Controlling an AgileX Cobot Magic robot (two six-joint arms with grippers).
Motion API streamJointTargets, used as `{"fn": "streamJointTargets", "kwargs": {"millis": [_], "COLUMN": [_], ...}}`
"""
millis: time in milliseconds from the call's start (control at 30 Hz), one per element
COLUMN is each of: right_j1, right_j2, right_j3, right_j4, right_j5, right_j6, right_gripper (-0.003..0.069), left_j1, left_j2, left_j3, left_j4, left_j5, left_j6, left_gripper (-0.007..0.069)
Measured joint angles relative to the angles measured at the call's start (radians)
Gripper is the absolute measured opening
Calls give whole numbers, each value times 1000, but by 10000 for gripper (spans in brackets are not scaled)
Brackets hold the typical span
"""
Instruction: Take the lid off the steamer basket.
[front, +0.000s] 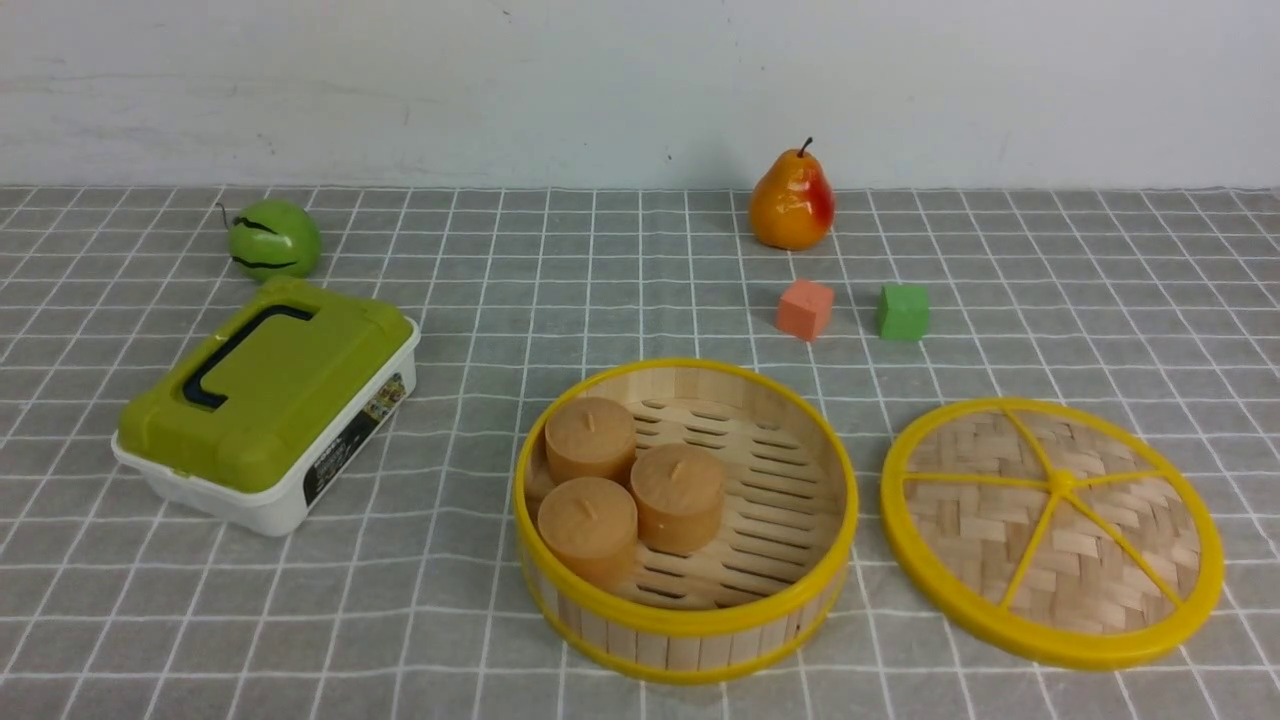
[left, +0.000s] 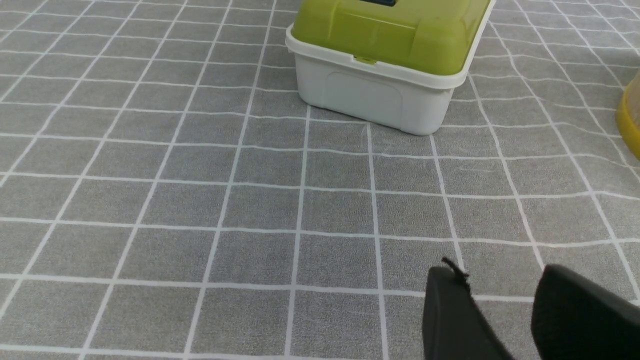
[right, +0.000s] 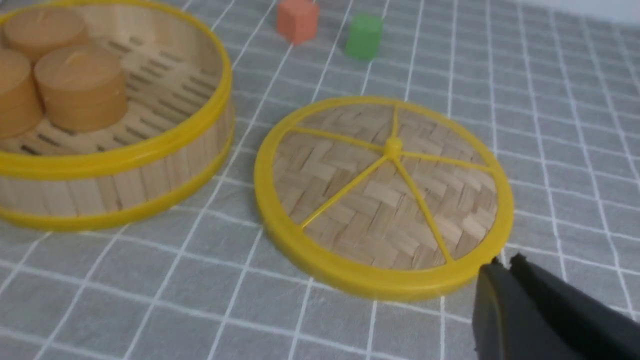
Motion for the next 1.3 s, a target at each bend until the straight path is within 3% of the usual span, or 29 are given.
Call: {"fn": "streamJointTargets", "kwargs": {"millis": [167,300,833,1300], "right_j1": [-65,-114,-124,-124], "right_j2": [-155,-167,-167,-167], "right_j3": [224,252,245,243], "right_j4": [-33,-83,-112,-112], "right_j5": [-188,-198,-66,-60], "right_j6": [169,249,282,282], "right_gripper": [-6,0,18,38], "left_j1": [0,0,0,0], "left_j2": [0,0,0,0], "left_j3": [0,0,0,0], "left_j4": [0,0,0,0], "left_j5": [0,1,0,0], "left_j6": [0,0,0,0], "left_gripper": [239,239,239,239]}}
